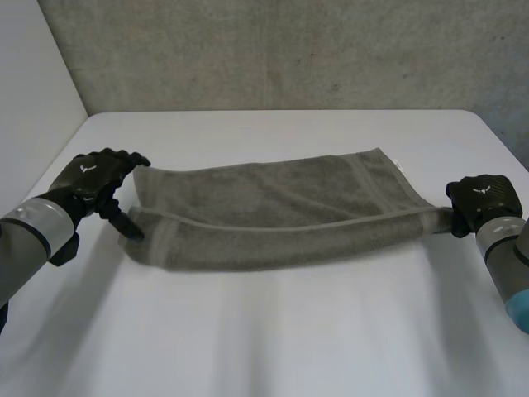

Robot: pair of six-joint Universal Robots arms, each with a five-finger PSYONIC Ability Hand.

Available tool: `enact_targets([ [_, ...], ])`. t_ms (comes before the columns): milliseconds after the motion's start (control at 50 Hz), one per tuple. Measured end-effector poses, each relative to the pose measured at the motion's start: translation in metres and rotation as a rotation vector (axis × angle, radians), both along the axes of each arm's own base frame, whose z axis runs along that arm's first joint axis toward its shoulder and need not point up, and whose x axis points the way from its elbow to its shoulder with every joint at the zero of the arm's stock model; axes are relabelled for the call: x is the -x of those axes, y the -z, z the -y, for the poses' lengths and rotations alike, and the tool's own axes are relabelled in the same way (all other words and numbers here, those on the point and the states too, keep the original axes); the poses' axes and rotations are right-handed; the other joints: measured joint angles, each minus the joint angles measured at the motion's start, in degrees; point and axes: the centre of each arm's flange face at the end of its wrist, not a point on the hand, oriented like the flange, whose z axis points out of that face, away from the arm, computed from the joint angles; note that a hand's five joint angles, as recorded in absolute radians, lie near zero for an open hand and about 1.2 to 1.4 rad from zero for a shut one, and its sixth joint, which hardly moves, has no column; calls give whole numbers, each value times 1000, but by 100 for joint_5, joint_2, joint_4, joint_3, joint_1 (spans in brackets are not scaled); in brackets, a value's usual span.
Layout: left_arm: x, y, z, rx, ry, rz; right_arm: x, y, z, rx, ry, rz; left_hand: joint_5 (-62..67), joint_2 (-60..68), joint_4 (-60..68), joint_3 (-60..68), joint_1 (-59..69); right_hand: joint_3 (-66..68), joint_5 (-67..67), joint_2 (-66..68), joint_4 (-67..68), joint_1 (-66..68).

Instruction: Fold the towel.

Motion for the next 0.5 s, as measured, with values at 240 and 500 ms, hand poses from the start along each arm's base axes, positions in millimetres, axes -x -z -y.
enact_targets([
  [240, 10, 19, 34, -22, 21, 31, -1, 0, 0, 5, -3, 3, 66, 27, 67, 13, 34, 1, 0, 0, 0, 0],
  [500, 20, 59, 36, -254, 59, 137, -1, 0, 0, 10, -5, 4, 3913, 3904, 3979, 3893, 3951, 11, 0, 0, 0, 0],
])
